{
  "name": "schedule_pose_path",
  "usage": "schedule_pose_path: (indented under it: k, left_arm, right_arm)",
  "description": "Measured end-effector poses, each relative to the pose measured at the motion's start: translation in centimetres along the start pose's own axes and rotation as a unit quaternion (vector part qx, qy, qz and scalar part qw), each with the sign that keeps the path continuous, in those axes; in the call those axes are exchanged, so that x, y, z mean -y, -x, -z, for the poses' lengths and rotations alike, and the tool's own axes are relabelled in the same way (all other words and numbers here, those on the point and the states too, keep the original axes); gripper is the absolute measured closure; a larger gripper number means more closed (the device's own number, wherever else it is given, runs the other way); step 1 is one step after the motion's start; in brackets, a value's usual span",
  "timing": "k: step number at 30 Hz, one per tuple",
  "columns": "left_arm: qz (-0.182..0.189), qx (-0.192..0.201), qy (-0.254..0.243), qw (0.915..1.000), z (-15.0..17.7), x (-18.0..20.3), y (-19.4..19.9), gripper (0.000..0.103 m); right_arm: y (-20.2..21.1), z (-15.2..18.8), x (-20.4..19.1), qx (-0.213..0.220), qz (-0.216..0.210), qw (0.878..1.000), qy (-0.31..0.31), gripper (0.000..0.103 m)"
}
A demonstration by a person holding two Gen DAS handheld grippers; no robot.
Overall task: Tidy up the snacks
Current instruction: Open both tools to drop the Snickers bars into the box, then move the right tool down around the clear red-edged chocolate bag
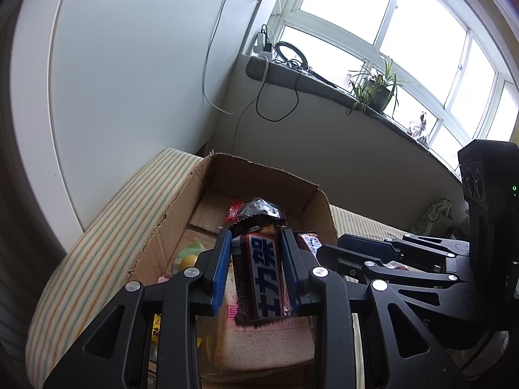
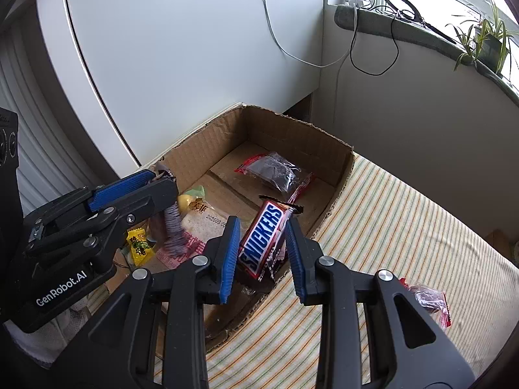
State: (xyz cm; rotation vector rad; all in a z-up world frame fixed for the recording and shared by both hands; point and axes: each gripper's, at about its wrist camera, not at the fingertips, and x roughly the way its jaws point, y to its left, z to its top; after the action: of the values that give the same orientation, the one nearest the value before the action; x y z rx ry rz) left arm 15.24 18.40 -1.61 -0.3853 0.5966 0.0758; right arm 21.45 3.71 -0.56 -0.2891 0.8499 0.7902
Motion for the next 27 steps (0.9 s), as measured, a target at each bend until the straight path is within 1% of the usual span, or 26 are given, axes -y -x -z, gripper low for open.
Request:
schedule_pose_path:
  k: [1,2,4,6,16,17,20,27]
  left_arm:
    - [-0.001,0.0,0.001,1.0,0.0,0.0,0.0,0.07]
    - [-0.004,0.001,0.001,1.0,-0.1,-0.1,0.0,0.065]
    - [-0.005,0.003,0.004,1.0,0.0,-0.2,0.1,0.063]
    - [-0.004,0.003,0.004,1.0,-0.1,-0.2,0.2,0.063]
    - [0.009,0.004,-0.008,0.9999,0.0,1.5,0.2,0.063]
    - [0.011,0.003,-0.009,0.9999,0.0,1.8,0.1,0.063]
    - [0.017,0.0,-0.014,0.9998,0.1,2.5,-0.1,0.063]
    - [0.033,-0.013,-0.029,0.9989,0.4,4.8,-0.9,0.063]
  right_arm:
    - [0.1,0.0,0.1,-0.001,0.002,1.0,0.001,0.073]
    - [0.2,0.1,0.1,-0.002,0.006,1.0,0.001,0.072]
    - [0.5,0.3,0.3,0.003,0.013,1.0,0.002,0.053]
    - [0.9,0.4,0.6,0.01,0.019,1.0,0.001,0.044]
    - [2.7,1.3,3.5,0.014,0.034,0.999,-0.02,0.042]
    - [3.0,1.5,4.0,0.015,0.036,0.999,-0.023,0.041]
    - [3.8,2.1,5.4,0.015,0.037,0.999,-0.029,0.031]
    - [5.3,3.8,9.3,0.01,0.061,0.997,-0.049,0.031]
